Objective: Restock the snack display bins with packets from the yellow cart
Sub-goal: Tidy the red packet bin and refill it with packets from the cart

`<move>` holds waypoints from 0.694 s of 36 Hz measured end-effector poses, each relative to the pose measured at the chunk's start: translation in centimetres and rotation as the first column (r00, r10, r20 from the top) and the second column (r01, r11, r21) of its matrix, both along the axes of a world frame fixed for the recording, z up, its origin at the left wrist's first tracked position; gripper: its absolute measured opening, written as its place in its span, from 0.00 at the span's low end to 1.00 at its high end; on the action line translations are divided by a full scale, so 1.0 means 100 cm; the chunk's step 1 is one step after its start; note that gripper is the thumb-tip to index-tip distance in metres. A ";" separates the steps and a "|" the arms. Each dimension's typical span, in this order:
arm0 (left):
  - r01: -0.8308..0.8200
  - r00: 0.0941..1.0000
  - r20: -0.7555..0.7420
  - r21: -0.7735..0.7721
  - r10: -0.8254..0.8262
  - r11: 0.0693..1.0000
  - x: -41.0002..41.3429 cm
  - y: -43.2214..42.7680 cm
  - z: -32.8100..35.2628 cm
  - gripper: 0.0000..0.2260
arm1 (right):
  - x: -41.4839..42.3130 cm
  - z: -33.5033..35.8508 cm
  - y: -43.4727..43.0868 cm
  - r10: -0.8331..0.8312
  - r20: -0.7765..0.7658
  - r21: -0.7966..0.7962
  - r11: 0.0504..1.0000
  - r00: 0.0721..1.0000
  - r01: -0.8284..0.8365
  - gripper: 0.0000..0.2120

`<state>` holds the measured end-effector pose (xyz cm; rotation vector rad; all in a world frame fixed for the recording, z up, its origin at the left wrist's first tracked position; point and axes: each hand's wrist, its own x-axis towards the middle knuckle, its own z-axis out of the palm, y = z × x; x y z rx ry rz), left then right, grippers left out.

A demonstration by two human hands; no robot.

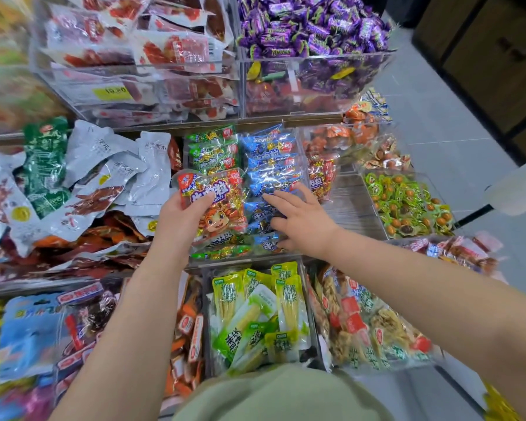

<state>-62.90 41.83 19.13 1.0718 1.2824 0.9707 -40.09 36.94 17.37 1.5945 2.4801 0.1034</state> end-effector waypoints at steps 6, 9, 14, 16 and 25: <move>0.025 1.000 -0.013 0.005 -0.025 1.000 0.002 -0.001 0.002 0.03 | 0.007 -0.008 -0.002 -0.068 0.070 0.012 0.998 0.995 0.068 0.24; 0.035 0.999 -0.011 0.001 -0.035 0.999 0.005 -0.002 0.001 0.02 | 0.008 -0.010 -0.001 -0.083 0.092 0.023 0.996 0.992 0.081 0.26; 0.044 0.999 -0.008 -0.001 -0.044 0.999 0.005 -0.003 0.001 0.03 | 0.015 -0.010 0.000 -0.067 0.039 -0.044 0.997 0.997 0.069 0.26; 0.038 0.999 -0.004 0.000 -0.038 0.999 0.005 -0.003 0.002 0.03 | 0.017 -0.005 -0.002 -0.077 -0.083 -0.094 0.993 0.994 0.069 0.24; 0.017 0.999 0.038 0.003 -0.017 1.000 0.004 -0.008 0.013 0.03 | 0.012 0.009 -0.030 0.006 -0.379 0.158 0.986 0.926 0.058 0.07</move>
